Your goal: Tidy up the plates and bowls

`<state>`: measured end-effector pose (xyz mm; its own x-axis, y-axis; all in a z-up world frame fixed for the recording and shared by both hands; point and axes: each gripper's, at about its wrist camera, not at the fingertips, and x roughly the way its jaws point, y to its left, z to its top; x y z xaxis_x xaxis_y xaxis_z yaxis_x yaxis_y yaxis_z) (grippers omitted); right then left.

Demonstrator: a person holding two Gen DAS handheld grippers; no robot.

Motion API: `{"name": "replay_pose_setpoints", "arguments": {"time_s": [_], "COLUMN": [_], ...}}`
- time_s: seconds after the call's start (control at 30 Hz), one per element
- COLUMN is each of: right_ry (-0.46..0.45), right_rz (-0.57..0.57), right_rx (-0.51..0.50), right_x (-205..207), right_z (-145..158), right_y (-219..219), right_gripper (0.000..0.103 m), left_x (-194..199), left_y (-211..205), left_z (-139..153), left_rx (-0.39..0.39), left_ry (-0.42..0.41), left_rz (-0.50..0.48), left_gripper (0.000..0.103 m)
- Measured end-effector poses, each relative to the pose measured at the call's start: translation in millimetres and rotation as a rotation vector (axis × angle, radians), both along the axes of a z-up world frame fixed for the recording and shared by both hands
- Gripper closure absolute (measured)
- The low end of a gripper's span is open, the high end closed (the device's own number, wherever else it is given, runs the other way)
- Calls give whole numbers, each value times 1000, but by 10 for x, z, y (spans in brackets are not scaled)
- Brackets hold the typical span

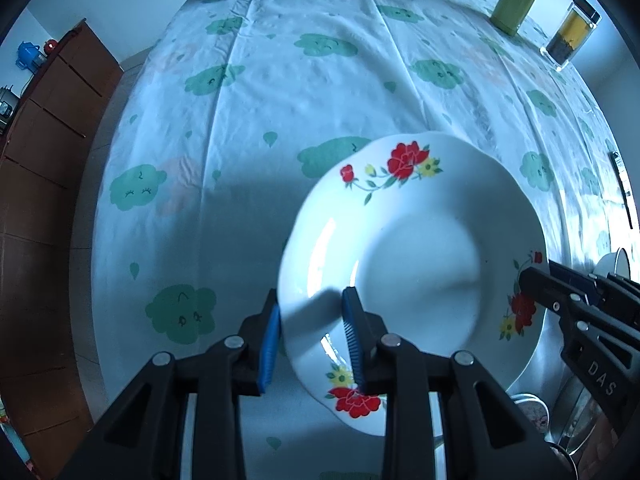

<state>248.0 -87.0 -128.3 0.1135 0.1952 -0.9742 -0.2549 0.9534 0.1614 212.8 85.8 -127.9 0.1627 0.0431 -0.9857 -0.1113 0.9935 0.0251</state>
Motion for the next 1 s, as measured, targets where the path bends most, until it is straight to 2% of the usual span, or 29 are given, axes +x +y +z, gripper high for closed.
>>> {"name": "replay_pose_setpoints", "arguments": {"time_s": [0.47,1.0], "right_ry": [-16,-44], "right_rz": [20,21], "right_rx": [29,64], "right_x": [-141,-502], "right_z": [237,529], "right_y": [-73,-268], "right_gripper": [83,83], "left_x": [-203,-551], "left_y": [-20,-182], "left_z": [274,572], "left_rx": [9,15], "left_ry": [-32,-60], "left_rz": [1,-6], "left_gripper": [75,75]}}
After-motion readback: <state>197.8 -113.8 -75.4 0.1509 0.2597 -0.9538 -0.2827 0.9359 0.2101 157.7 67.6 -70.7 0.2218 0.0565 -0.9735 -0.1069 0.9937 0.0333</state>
